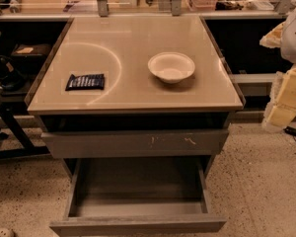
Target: Close middle drawer
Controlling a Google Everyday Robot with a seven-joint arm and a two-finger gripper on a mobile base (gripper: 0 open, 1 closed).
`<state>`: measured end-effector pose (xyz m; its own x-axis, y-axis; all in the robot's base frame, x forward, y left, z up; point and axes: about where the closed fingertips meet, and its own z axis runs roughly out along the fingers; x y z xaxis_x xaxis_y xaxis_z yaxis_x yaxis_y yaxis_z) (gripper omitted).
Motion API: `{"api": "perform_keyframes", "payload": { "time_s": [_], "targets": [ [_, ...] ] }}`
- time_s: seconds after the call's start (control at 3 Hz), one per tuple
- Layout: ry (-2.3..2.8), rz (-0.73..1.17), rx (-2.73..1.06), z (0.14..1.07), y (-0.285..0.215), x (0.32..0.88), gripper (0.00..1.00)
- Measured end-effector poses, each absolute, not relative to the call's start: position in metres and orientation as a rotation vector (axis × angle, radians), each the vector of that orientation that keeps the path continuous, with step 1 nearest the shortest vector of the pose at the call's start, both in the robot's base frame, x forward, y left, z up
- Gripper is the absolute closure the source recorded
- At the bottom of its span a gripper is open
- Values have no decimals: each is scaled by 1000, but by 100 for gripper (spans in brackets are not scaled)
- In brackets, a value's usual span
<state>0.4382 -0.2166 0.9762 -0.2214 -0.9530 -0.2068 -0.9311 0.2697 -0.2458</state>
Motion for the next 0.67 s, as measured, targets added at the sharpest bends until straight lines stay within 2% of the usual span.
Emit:
{"api": "perform_keyframes", "payload": {
  "time_s": [0.33, 0.67],
  "targets": [
    [2232, -99, -1725, 976, -217, 438, 0],
    [2232, -99, -1725, 976, -217, 438, 14]
  ]
}}
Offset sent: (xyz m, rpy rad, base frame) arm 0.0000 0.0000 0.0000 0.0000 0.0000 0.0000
